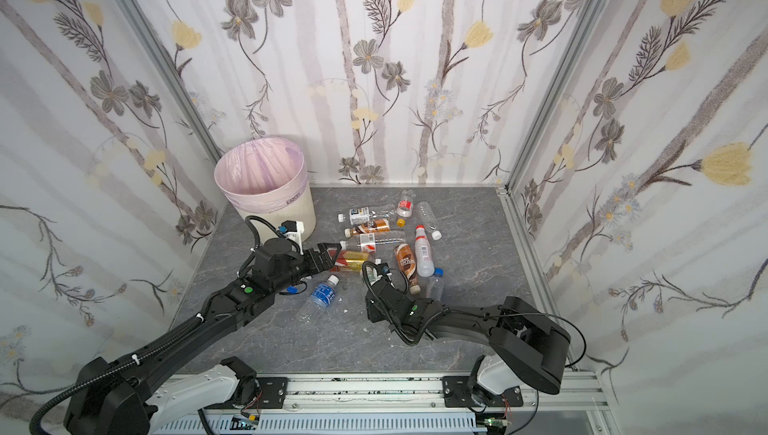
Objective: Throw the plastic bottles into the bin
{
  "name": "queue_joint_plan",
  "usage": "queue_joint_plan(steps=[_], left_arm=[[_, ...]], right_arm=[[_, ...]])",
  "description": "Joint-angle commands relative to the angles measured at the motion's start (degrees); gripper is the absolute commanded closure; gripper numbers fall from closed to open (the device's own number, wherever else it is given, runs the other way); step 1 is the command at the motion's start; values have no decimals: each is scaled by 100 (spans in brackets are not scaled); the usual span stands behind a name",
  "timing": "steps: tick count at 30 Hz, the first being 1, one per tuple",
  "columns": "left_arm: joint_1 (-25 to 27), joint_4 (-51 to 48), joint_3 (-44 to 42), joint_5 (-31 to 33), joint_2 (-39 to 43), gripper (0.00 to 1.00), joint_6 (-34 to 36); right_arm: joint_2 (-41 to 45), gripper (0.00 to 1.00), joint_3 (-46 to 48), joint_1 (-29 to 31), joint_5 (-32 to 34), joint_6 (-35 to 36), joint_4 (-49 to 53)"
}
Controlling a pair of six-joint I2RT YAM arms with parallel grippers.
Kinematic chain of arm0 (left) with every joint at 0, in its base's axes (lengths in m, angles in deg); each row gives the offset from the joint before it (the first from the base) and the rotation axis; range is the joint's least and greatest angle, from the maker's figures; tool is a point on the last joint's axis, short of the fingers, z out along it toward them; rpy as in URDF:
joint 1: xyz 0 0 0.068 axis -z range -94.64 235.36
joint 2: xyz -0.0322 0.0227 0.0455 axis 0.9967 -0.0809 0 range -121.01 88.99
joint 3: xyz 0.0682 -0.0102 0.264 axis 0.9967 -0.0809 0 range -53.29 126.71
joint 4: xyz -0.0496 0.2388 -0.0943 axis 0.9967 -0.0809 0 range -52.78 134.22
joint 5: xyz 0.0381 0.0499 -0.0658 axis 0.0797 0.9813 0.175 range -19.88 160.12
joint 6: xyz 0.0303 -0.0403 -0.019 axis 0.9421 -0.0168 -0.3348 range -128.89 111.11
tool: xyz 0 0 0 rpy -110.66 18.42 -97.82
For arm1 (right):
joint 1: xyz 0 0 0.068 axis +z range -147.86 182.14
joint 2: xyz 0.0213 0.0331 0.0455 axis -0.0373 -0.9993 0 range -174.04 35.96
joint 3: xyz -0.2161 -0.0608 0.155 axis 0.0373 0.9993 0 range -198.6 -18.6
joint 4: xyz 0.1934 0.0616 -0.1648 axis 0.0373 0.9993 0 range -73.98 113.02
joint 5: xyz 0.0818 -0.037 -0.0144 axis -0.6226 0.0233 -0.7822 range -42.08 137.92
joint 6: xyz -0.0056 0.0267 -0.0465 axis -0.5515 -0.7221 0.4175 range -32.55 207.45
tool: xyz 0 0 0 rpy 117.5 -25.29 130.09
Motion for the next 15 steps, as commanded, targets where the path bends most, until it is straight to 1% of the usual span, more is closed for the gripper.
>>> queue_joint_plan(steps=[1, 4, 7, 10, 15], left_arm=[[8, 154, 131, -89, -103, 0, -77], [19, 164, 302, -113, -277, 0, -145], [18, 218, 595, -358, -573, 0, -266], [11, 322, 960, -650, -937, 0, -465], [17, 440, 1850, -1396, -1695, 0, -863]], right_arm=[[278, 40, 4, -74, 195, 170, 120], [527, 40, 10, -163, 245, 277, 199], [750, 40, -29, -250, 401, 517, 148], [894, 40, -207, -363, 550, 757, 129], [934, 40, -591, -483, 596, 1151, 76]])
